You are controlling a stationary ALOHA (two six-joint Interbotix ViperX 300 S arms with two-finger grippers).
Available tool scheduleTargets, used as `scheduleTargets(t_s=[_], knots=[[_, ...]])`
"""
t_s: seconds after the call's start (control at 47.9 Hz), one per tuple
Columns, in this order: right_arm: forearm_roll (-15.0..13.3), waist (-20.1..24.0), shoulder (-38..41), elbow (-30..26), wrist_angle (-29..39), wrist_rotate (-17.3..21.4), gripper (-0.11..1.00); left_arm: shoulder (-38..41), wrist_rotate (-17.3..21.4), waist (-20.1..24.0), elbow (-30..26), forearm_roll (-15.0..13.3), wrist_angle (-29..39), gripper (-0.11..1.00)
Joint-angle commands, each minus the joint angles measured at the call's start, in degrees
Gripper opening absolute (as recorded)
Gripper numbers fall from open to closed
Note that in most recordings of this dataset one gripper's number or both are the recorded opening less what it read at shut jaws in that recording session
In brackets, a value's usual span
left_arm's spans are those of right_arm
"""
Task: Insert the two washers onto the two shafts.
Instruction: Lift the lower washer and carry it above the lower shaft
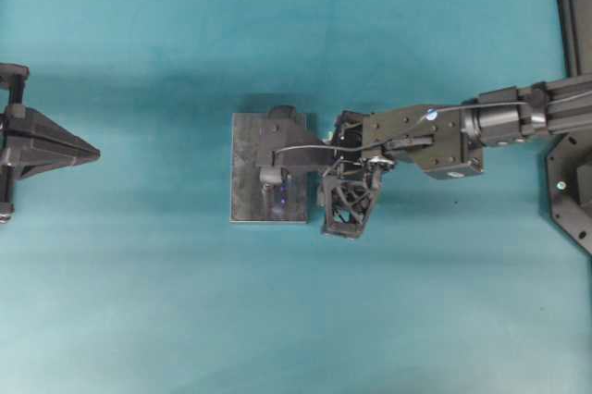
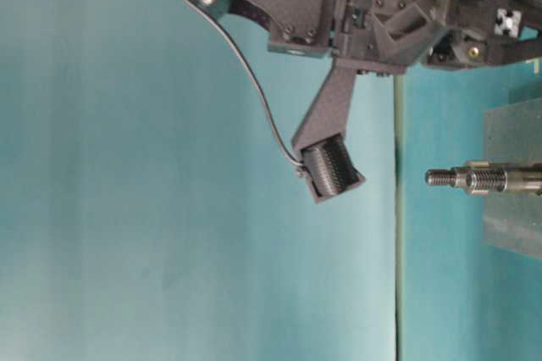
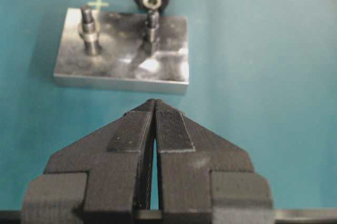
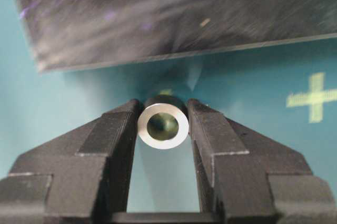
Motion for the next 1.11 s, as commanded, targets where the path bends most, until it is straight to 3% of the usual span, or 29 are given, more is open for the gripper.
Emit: scheduleTargets(t_s=[0.0,0.271,0.668,1.085], knots=[[-0.1,-0.6,-3.7,-2.6,2.4,0.3,0.34,0.4,-0.1,0.1,-1.1,0.2,-0.3,0.0],[-1.1,-1.1,-4.6,-12.0,10.1,-0.3,0.34,0.4,-0.1,0.1,-1.2,0.2,-0.3,0.0],[-1.3,-0.4,1.6,-24.3,15.5,-5.3,0.34,0.4,-0.1,0.1,-1.3,0.2,-0.3,0.0],[-1.3,-0.3,5.4,-26.7,16.5,-6.9,0.34,0.2,-0.1,0.1,-1.2,0.2,-0.3,0.0]])
